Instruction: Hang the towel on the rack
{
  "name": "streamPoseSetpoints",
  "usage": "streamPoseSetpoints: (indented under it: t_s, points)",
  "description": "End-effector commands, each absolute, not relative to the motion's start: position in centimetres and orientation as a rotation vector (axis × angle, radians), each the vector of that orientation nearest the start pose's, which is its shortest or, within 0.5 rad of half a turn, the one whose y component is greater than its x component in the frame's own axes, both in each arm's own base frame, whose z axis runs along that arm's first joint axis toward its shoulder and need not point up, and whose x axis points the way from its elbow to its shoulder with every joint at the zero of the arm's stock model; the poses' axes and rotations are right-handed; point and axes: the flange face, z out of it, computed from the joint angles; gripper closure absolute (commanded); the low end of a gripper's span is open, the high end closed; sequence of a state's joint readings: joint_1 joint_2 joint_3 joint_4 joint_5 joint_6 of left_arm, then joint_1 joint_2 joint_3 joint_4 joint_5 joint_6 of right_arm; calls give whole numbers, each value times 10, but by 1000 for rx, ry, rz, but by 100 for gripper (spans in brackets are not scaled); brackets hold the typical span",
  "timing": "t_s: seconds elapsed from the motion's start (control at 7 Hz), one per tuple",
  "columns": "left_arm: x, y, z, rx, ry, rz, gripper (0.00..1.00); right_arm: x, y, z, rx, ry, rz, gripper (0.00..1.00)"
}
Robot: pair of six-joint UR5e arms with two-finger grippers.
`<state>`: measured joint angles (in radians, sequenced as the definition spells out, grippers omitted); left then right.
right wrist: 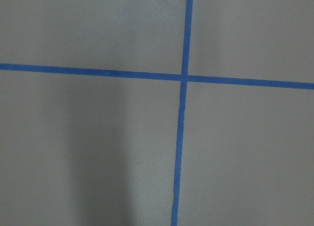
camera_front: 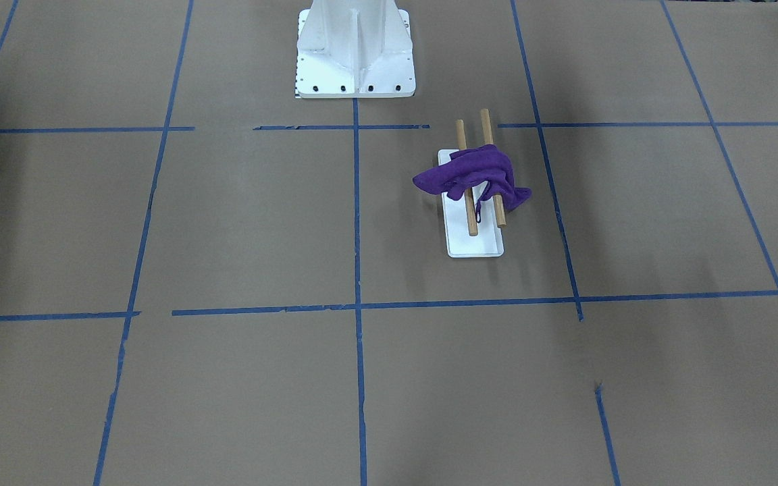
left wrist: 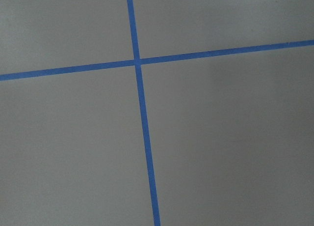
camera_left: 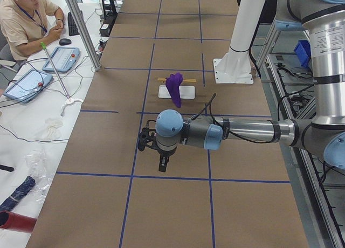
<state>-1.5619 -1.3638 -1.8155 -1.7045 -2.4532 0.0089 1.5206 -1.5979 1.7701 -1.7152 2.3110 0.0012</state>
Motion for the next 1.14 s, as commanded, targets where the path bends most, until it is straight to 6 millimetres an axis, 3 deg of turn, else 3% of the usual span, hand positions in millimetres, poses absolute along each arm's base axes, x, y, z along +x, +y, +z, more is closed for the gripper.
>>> streamPoseSetpoints:
  t_s: [0.0,0.43,1.0]
  points:
    - [-42,-425,599,162,880,123,0,41,-481,583,21,-739,-64,0]
    - [-30,-427,605,141,869,145,0,41,-477,596,-1,-741,-60,0]
    - [-18,-428,597,143,867,177,0,41,-475,601,-14,-745,-53,0]
